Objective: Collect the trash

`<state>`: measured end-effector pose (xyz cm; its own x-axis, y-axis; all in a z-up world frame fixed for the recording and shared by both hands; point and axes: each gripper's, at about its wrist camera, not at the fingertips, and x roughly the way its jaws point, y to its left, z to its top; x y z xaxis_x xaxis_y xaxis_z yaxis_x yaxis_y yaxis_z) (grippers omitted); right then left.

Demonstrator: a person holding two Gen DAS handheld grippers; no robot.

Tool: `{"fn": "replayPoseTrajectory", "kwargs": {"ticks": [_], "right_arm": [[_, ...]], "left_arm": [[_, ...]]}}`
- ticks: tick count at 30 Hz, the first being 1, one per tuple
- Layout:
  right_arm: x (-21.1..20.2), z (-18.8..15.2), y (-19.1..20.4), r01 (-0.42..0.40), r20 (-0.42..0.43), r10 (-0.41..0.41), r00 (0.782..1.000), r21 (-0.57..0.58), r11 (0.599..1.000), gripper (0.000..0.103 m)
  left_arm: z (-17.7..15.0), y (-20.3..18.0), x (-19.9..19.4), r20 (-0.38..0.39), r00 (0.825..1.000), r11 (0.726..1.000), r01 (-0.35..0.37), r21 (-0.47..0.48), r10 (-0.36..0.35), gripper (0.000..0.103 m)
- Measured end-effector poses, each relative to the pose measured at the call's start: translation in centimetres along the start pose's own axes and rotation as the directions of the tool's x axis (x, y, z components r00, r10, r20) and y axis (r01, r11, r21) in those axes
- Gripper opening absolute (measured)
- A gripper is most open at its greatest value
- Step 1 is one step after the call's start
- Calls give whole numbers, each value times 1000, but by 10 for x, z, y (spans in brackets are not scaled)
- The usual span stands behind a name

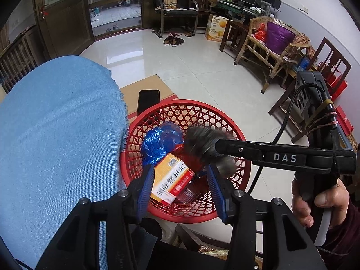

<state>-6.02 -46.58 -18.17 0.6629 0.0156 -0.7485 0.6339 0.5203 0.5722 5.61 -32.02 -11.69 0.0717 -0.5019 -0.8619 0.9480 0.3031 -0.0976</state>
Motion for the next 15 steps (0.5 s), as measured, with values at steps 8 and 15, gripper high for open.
{"fn": "replayPoseTrajectory", "kwargs": {"ticks": [8, 15], "right_arm": [[0, 1, 1, -20, 6, 20, 1000, 7, 1000, 60], [3, 0, 12, -23, 1, 23, 1000, -17, 1000, 60]], "left_arm": [[-3, 14, -12, 37, 997, 998, -63, -25, 64, 63], [-4, 23, -24, 71, 988, 990, -135, -33, 137, 64]]}}
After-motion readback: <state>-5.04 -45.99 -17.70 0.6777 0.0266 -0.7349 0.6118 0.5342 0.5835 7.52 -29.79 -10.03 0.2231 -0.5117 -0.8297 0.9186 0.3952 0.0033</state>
